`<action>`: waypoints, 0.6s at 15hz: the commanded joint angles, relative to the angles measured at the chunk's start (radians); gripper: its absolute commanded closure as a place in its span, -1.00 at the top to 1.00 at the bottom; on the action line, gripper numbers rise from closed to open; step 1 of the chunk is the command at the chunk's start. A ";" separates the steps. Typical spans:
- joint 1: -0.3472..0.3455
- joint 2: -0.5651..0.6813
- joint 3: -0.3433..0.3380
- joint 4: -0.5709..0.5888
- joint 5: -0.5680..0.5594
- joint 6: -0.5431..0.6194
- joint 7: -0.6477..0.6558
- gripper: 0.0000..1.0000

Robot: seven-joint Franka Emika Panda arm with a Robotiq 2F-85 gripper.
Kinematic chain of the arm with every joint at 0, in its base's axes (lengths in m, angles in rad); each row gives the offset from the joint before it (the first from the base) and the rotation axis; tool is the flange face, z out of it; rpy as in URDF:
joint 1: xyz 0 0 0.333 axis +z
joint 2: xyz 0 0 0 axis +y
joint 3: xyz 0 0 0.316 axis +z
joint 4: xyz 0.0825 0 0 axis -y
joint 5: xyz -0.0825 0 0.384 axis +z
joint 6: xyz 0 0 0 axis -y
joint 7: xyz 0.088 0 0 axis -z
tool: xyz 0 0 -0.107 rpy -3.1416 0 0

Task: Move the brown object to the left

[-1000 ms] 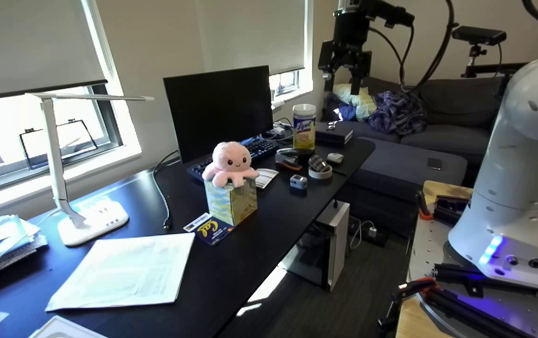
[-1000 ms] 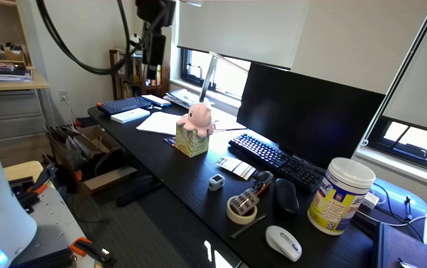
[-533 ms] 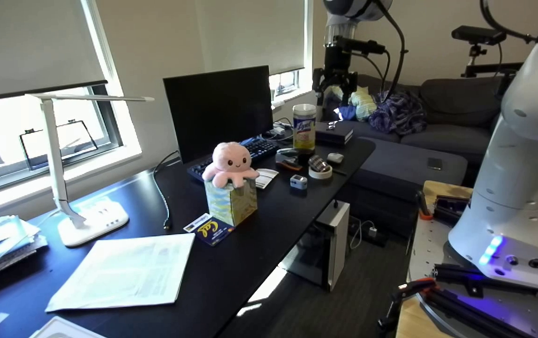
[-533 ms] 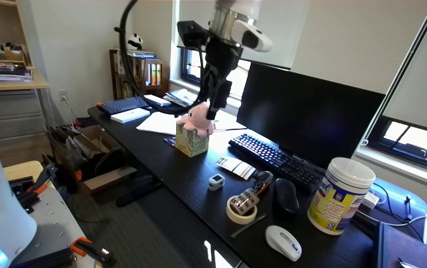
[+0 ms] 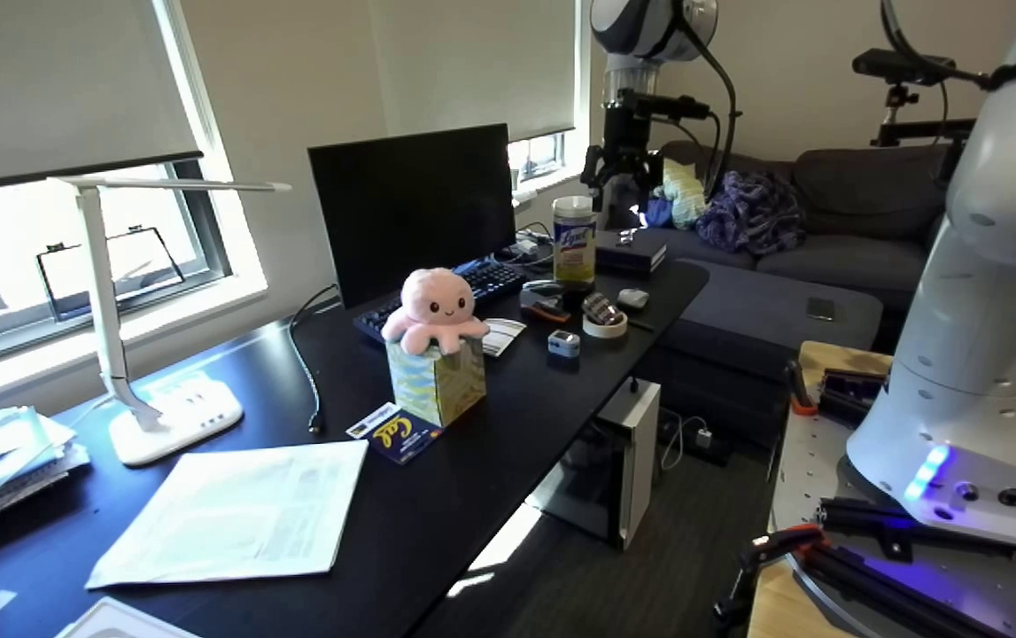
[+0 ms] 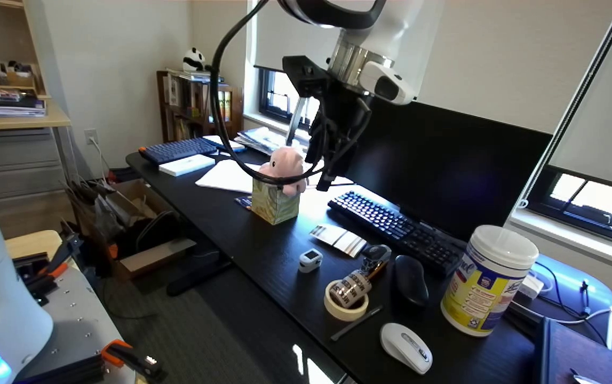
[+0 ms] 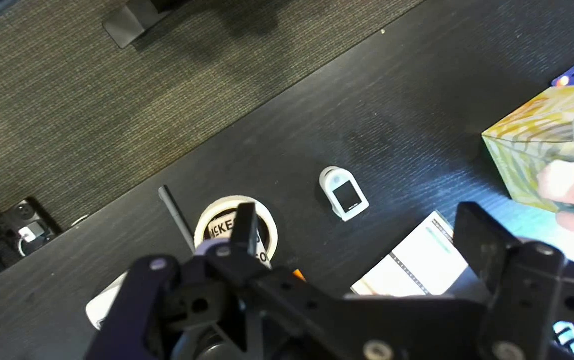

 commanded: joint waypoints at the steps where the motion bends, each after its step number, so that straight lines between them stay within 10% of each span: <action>1: 0.000 0.090 0.032 -0.011 -0.137 0.118 0.026 1.00; 9: 0.004 0.364 0.037 0.018 -0.313 0.387 -0.046 1.00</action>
